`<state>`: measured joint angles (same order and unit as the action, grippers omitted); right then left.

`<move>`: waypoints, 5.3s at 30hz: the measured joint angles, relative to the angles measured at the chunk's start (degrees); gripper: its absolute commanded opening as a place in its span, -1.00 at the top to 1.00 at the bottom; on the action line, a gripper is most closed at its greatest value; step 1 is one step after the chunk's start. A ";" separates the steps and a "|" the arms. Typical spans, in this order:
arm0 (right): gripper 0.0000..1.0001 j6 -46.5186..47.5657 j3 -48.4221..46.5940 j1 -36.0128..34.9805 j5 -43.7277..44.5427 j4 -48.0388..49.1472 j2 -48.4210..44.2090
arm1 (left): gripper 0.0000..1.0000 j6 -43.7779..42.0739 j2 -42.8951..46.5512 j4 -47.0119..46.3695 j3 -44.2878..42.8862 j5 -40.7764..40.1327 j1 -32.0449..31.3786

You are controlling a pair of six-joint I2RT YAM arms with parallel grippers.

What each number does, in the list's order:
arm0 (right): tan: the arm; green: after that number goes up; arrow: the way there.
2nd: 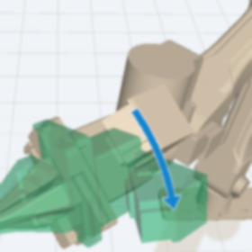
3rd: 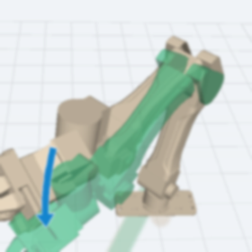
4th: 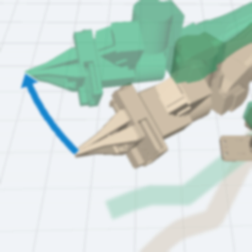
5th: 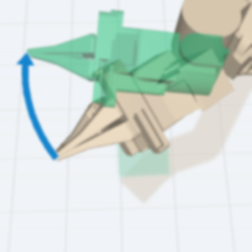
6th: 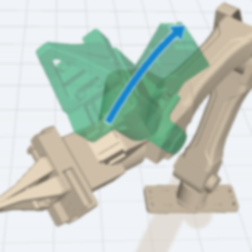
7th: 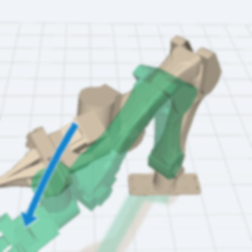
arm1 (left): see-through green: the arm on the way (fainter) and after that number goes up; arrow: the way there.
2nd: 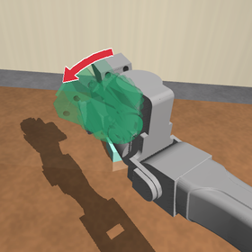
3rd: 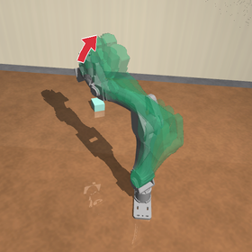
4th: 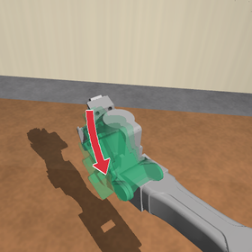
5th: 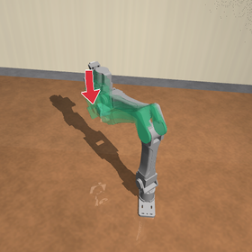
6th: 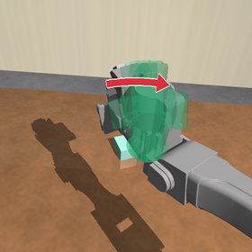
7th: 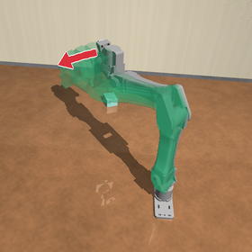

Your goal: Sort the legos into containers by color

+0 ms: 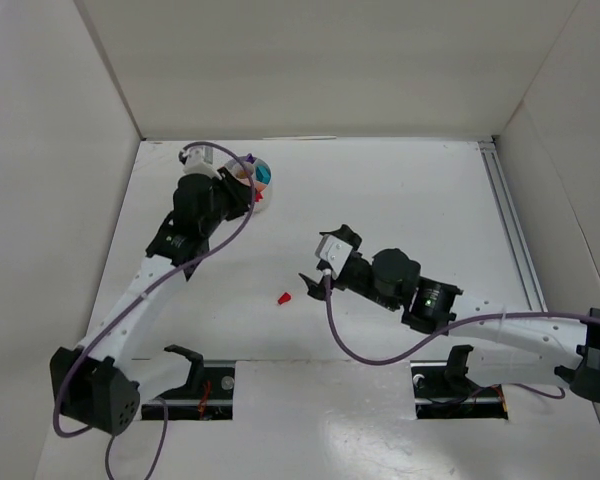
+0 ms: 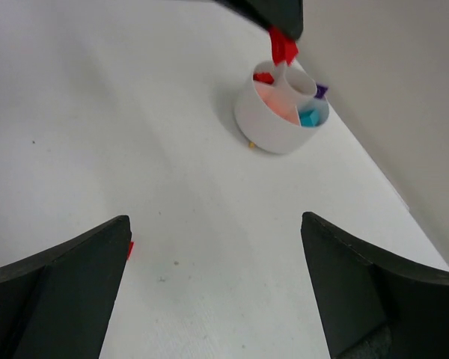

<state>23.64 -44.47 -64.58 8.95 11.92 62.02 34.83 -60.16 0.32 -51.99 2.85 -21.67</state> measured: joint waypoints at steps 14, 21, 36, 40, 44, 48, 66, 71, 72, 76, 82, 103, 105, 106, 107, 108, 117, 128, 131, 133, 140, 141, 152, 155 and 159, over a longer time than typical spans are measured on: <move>-0.99 -4.11 2.05 0.04 11.87 -12.90 -0.68 | 1.00 -7.02 -30.67 1.07 -18.67 -3.82 17.29; -0.99 -6.08 1.36 0.09 15.34 -15.32 1.75 | 1.00 -10.05 -38.45 0.59 -22.88 -3.32 18.32; -0.99 -8.83 -0.24 0.09 16.41 -16.41 5.27 | 0.24 -11.65 -45.66 -1.81 -25.44 -2.25 18.36; -0.99 -8.90 -0.42 0.09 15.91 -16.50 6.29 | 0.18 -11.72 -45.66 -1.77 -25.44 -2.40 18.36; -0.99 -8.07 -0.74 0.11 13.75 -16.48 7.02 | -0.08 -11.69 -45.31 -1.49 -25.44 -2.58 18.36; -0.99 -3.80 -1.70 0.11 6.93 -16.26 10.60 | -0.72 -11.23 -41.40 -0.44 -24.41 -2.43 18.38; -0.43 10.03 -9.66 7.02 -24.28 -12.22 34.97 | -0.98 1.38 10.56 1.33 17.00 -2.69 10.01; -0.39 13.51 -11.02 12.46 -34.01 -11.41 40.09 | -0.98 4.37 15.15 3.39 19.08 -3.65 9.40; -0.36 14.08 -11.39 12.74 -35.43 -11.39 40.96 | -0.98 4.55 15.67 3.37 19.12 -3.76 9.38; -0.31 15.61 -13.11 12.74 -39.56 -11.08 43.43 | -0.98 4.85 15.41 3.26 19.15 -4.46 9.40; 0.07 16.68 -14.45 12.94 -42.29 -10.23 45.33 | -0.98 4.87 14.47 3.39 19.15 -4.68 9.38; 0.83 15.21 -7.91 13.68 -38.84 -8.39 28.59 | -0.90 2.89 16.06 -6.36 22.40 14.12 9.40; 0.83 14.14 -6.10 13.97 -36.83 -5.97 22.45 | -0.85 2.73 15.15 -9.70 23.08 20.46 9.40; 0.83 13.55 -5.27 14.25 -36.17 -4.85 19.69 | -0.80 2.71 14.49 -11.87 23.41 23.69 9.40; 0.83 12.87 -4.72 14.64 -35.82 -3.72 17.40 | -0.72 2.80 13.70 -13.99 23.69 26.91 9.40; 0.81 12.20 -4.28 15.08 -35.34 -2.58 15.54 | -0.66 2.93 12.83 -16.41 24.11 29.90 9.38; 0.78 7.65 -3.04 16.50 -33.97 2.95 11.10 | -0.39 4.39 9.25 -27.04 25.18 44.85 6.19; 0.76 6.23 -2.91 16.44 -34.42 4.48 11.15 | -0.36 5.62 8.44 -30.36 25.20 45.48 3.34; 0.76 5.92 -2.95 16.06 -34.91 5.25 11.21 | -0.22 5.86 7.69 -30.53 25.18 44.52 2.73; 0.76 5.84 -3.10 15.41 -35.43 5.44 11.61 | -0.14 5.99 7.23 -30.53 25.09 44.22 1.97; 0.76 5.62 -3.61 13.49 -34.97 5.81 13.00 | 0.52 6.12 5.35 -30.80 23.45 43.87 0.76; 0.76 5.42 -3.61 13.51 -34.77 6.03 13.00 | 0.58 5.77 5.35 -30.73 23.43 43.65 0.76; 0.73 3.61 -3.74 13.05 -30.99 6.80 12.37 | 0.89 5.22 6.43 -30.91 23.39 43.08 1.05; 0.73 3.02 -3.74 12.72 -29.97 7.04 12.22 | 1.00 5.31 6.78 -30.97 23.37 42.97 1.05; 0.32 1.79 -3.74 12.37 -28.79 7.17 12.13 | 1.00 5.64 7.04 -30.67 23.34 42.38 1.05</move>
<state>25.43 -48.21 -52.21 -19.84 19.09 74.15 40.47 -53.12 -30.35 -28.64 45.23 -20.62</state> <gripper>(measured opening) 0.320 0.199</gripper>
